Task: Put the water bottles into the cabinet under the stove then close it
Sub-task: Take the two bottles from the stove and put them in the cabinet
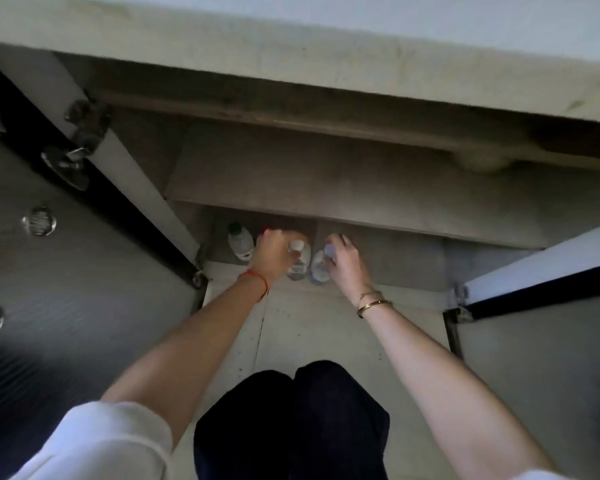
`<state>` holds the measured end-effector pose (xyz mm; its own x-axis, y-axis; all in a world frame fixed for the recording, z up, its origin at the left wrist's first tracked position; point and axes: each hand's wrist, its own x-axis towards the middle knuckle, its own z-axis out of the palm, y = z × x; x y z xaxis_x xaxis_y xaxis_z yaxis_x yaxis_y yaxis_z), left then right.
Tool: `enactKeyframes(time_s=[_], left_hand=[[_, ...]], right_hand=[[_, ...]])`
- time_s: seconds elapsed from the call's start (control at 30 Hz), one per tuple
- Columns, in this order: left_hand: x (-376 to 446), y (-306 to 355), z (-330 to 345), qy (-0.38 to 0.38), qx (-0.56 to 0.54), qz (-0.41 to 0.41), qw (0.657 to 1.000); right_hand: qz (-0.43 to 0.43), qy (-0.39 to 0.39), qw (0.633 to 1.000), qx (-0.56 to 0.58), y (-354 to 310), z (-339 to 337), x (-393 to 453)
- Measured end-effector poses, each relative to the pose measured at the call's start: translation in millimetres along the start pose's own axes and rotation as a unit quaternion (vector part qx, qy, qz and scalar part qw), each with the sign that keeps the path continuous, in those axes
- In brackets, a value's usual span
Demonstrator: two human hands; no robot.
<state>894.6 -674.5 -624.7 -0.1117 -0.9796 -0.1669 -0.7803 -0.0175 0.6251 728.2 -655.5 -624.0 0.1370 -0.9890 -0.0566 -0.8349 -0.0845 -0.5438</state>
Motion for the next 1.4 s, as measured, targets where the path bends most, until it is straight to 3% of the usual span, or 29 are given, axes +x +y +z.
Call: enactKeyframes(time_s=[0.33, 0.9, 1.13, 1.4], left_hand=[[50, -29, 42, -0.011, 0.012, 0.015, 1.0], [52, -36, 46, -0.041, 0.034, -0.017, 0.998], [2, -7, -10, -0.017, 0.007, -0.031, 0.999], [-112, 88, -140, 0.038, 0.004, -0.006, 0.999]], right_hand=[[0.009, -0.01, 1.0, -0.01, 45, 59, 53], [0.082, -0.007, 0.996, 0.021, 41, 57, 47], [0.081, -0.007, 0.997, 0.015, 11, -4, -3], [0.089, -0.001, 0.996, 0.016, -73, -152, -76]])
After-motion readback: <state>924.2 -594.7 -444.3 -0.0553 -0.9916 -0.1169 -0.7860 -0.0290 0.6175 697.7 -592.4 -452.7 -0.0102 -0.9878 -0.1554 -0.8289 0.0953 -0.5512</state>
